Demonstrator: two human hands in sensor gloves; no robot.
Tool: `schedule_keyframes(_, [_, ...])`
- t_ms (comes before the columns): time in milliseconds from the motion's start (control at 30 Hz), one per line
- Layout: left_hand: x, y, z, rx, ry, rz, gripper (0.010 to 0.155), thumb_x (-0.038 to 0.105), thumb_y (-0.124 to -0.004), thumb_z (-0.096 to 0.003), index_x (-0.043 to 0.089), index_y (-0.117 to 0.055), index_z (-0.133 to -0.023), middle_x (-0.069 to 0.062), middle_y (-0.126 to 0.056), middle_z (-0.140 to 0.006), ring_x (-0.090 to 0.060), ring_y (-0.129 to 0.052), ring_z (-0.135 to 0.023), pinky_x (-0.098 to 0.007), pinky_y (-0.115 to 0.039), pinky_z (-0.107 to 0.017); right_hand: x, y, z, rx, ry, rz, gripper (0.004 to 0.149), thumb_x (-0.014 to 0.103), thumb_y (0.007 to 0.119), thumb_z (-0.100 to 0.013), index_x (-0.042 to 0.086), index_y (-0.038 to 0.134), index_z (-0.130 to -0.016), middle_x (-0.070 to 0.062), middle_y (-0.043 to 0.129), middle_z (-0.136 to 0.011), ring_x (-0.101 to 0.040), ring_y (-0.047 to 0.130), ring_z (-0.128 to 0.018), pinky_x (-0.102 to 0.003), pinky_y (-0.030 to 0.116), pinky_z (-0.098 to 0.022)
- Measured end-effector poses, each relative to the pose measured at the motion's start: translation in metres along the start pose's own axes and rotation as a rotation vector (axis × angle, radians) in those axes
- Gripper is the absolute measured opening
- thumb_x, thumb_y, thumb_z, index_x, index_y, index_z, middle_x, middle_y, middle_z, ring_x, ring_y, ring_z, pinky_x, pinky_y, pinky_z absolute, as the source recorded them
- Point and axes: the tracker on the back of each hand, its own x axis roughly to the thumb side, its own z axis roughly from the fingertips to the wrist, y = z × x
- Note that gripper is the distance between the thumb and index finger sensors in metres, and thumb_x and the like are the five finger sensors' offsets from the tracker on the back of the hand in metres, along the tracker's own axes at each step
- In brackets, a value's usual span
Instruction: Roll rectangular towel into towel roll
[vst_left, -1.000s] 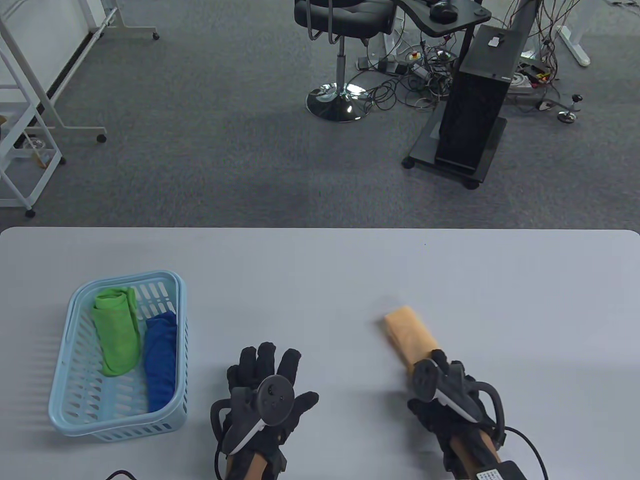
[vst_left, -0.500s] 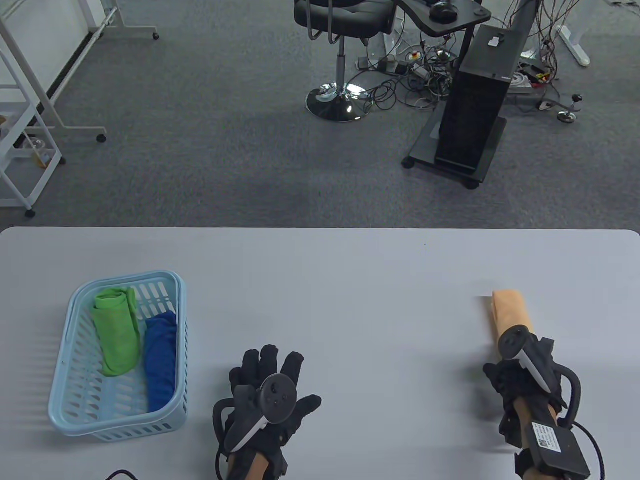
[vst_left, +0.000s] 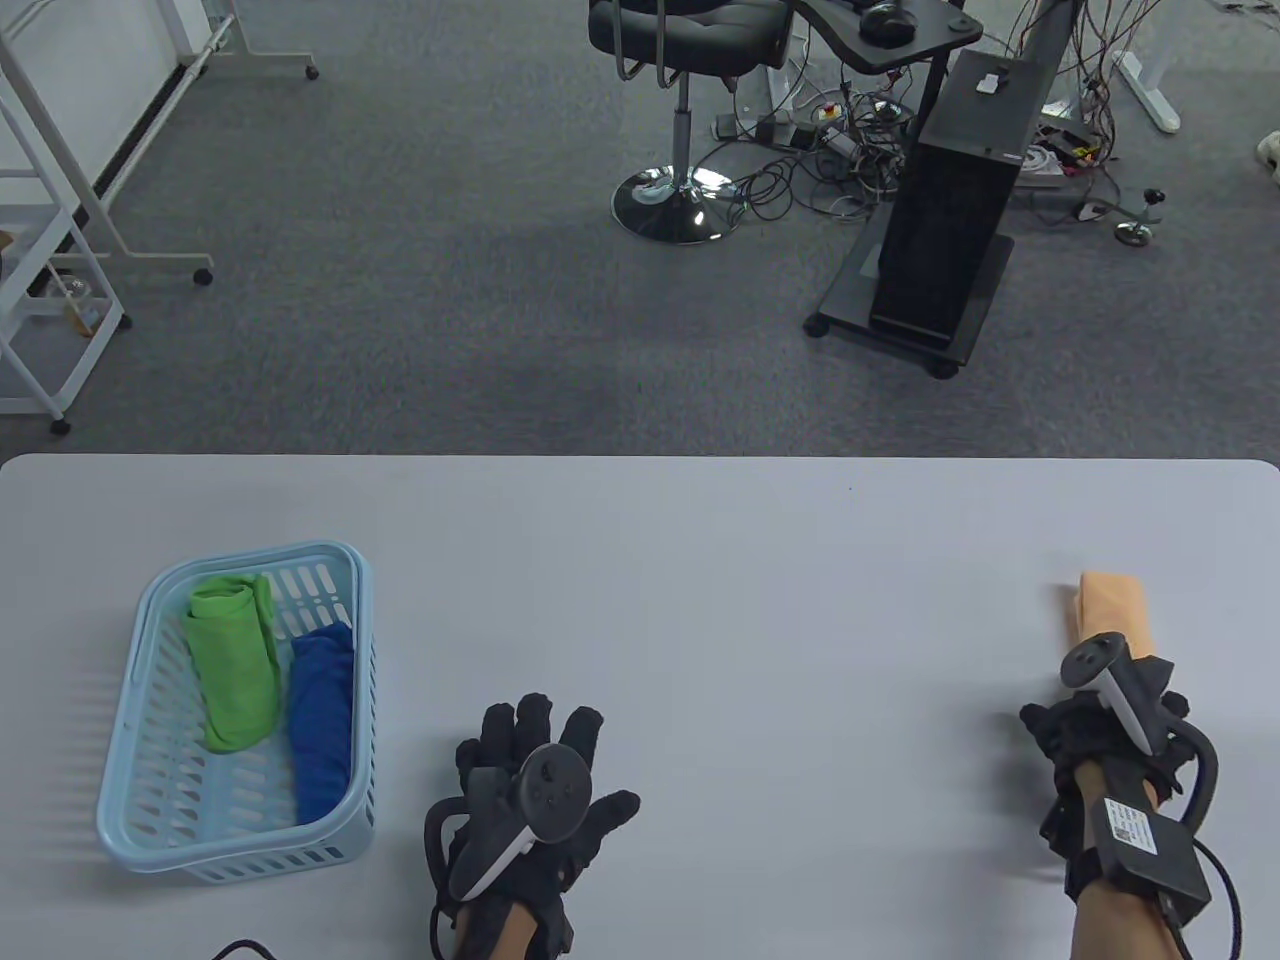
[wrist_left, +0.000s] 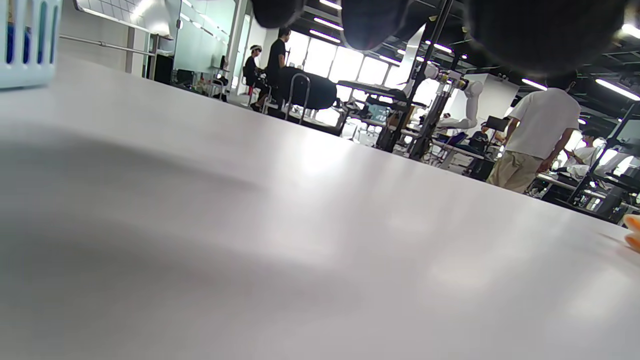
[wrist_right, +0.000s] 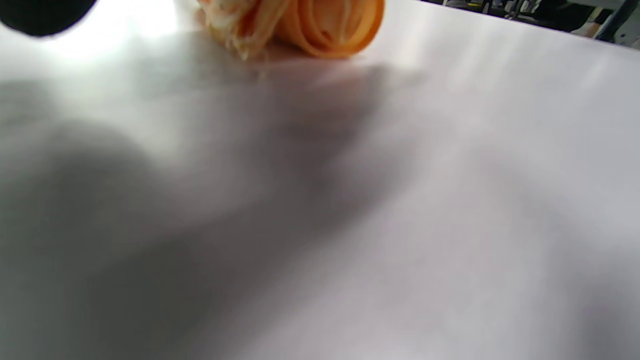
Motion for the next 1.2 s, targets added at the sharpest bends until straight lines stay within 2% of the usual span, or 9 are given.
schedule_keyframes(300, [-0.003, -0.002, -0.002, -0.024, 0.028, -0.006, 0.09, 0.07, -0.07, -0.0319, 0.037, -0.048, -0.112, -0.017, -0.032, -0.121, -0.048, -0.027, -0.109, -0.073, -0.028, -0.071, -0.029, -0.009, -0.025, 0.011, 0.044, -0.029, 0.09, 0.059, 0.066, -0.029, 0.03, 0.023, -0.103, -0.003, -0.007, -0.102, -0.03, -0.004, -0.097, -0.064, 0.019, -0.074])
schedule_keyframes(533, [-0.005, -0.004, -0.003, -0.034, 0.031, -0.004, 0.089, 0.07, -0.07, -0.0319, 0.037, -0.049, -0.112, -0.016, -0.034, -0.121, -0.048, -0.027, -0.11, -0.075, -0.026, -0.07, -0.038, -0.014, -0.019, -0.073, 0.006, 0.006, 0.089, 0.061, 0.066, -0.026, 0.038, 0.025, -0.101, -0.003, -0.008, -0.101, -0.032, -0.006, -0.095, -0.065, 0.012, -0.071])
schedule_keyframes(700, [-0.004, -0.003, -0.002, -0.031, 0.018, 0.006, 0.089, 0.07, -0.07, -0.032, 0.037, -0.049, -0.112, -0.016, -0.034, -0.121, -0.047, -0.027, -0.11, -0.075, -0.027, -0.069, -0.024, -0.027, 0.015, -0.137, -0.097, 0.007, 0.095, 0.066, 0.065, -0.023, 0.036, 0.022, -0.102, -0.006, -0.007, -0.102, -0.036, -0.004, -0.096, -0.068, 0.012, -0.068])
schedule_keyframes(833, [-0.001, -0.002, 0.0, -0.024, -0.004, 0.007, 0.089, 0.07, -0.069, -0.0321, 0.037, -0.049, -0.112, -0.016, -0.035, -0.121, -0.047, -0.028, -0.11, -0.075, -0.028, -0.069, 0.003, -0.029, 0.054, -0.186, -0.246, 0.021, 0.097, 0.068, 0.064, -0.022, 0.034, 0.023, -0.103, -0.007, -0.004, -0.103, -0.036, -0.002, -0.096, -0.068, 0.012, -0.068])
schedule_keyframes(1033, [0.004, -0.001, 0.002, -0.011, -0.033, 0.014, 0.089, 0.07, -0.069, -0.0321, 0.036, -0.05, -0.112, -0.016, -0.038, -0.121, -0.048, -0.031, -0.11, -0.075, -0.029, -0.069, 0.048, -0.01, 0.128, -0.255, -0.504, 0.084, 0.101, 0.074, 0.057, -0.02, 0.032, 0.019, -0.103, -0.009, -0.002, -0.104, -0.039, 0.0, -0.097, -0.071, 0.014, -0.066])
schedule_keyframes(1200, [0.007, 0.0, 0.003, -0.005, -0.046, 0.011, 0.089, 0.071, -0.069, -0.032, 0.036, -0.05, -0.112, -0.016, -0.039, -0.121, -0.048, -0.032, -0.11, -0.076, -0.03, -0.069, 0.07, 0.007, 0.181, -0.28, -0.641, 0.085, 0.102, 0.077, 0.051, -0.02, 0.03, 0.016, -0.104, -0.01, 0.001, -0.106, -0.043, 0.0, -0.096, -0.073, 0.012, -0.064])
